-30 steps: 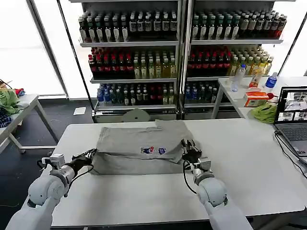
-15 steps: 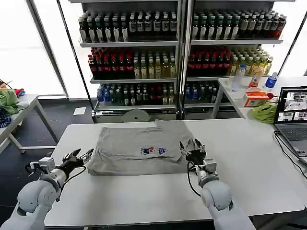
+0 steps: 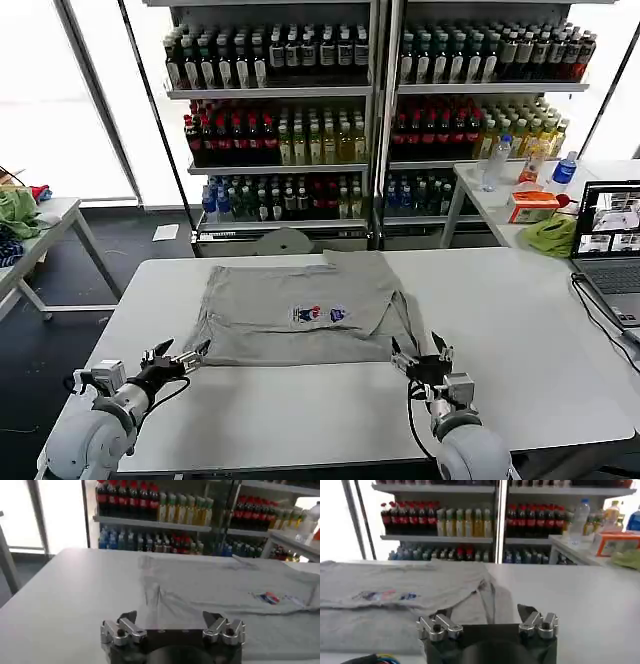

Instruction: Fold and organize the clothes.

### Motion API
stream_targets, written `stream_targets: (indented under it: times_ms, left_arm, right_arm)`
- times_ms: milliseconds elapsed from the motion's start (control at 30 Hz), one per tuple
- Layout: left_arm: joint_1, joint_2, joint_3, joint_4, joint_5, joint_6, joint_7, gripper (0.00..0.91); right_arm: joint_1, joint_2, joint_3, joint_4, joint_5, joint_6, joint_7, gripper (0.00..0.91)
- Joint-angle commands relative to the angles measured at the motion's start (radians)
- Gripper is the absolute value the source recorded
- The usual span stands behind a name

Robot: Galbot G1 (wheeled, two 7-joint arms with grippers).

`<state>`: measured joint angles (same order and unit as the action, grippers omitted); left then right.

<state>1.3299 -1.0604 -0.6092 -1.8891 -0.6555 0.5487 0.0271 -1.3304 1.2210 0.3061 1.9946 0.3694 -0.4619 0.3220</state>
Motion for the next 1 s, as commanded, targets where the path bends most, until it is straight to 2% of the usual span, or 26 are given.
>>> stream_targets:
  times_ms: [33, 67, 100, 133, 200, 233, 267, 300, 333, 633, 1000]
  left_arm:
    - [0.035, -0.007, 0.015, 0.011, -0.012, -0.002, -0.003, 0.907]
    - [0.026, -0.01, 0.019, 0.018, -0.016, -0.002, -0.003, 0.746]
    - [0.018, -0.013, 0.022, 0.025, -0.019, -0.003, 0.0, 0.675]
    - [0.014, -0.014, 0.023, 0.028, -0.023, -0.003, 0.001, 0.403]
    - [0.0, -0.014, 0.026, 0.044, -0.026, -0.002, 0.019, 0.242]
    - [-0.005, -0.012, 0.027, 0.049, -0.026, -0.002, 0.027, 0.222]
    - [-0.011, -0.012, 0.028, 0.053, -0.027, -0.001, 0.028, 0.161]
    - [-0.015, -0.011, 0.029, 0.057, -0.027, 0.0, 0.03, 0.161]
    - [-0.018, -0.009, 0.031, 0.059, -0.029, 0.001, 0.034, 0.01]
    - [-0.027, -0.009, 0.039, 0.091, -0.033, 0.0, 0.046, 0.01]
    - [0.011, 0.002, 0.018, 0.059, -0.032, -0.005, 0.039, 0.01]
  right_arm:
    - [-0.038, 0.003, 0.001, 0.01, 0.048, -0.051, 0.083, 0.252]
    - [-0.02, 0.007, -0.007, -0.007, 0.054, -0.053, 0.091, 0.131]
    - [-0.013, 0.011, -0.01, -0.016, 0.054, -0.054, 0.096, 0.111]
    - [-0.003, 0.013, -0.013, -0.028, 0.052, -0.053, 0.096, 0.01]
    - [0.022, 0.018, -0.022, -0.055, 0.055, -0.051, 0.096, 0.0]
    - [0.03, 0.022, -0.025, -0.066, 0.055, -0.05, 0.098, 0.0]
    - [0.041, 0.023, -0.027, -0.076, 0.057, -0.049, 0.096, 0.0]
    - [0.044, 0.023, -0.028, -0.078, 0.065, -0.048, 0.095, 0.0]
    - [0.048, 0.023, -0.03, -0.078, 0.073, -0.048, 0.094, 0.0]
    - [0.062, 0.023, -0.038, -0.108, 0.096, -0.043, 0.066, 0.0]
    - [-0.022, -0.014, -0.037, -0.011, 0.117, -0.023, 0.019, 0.0]
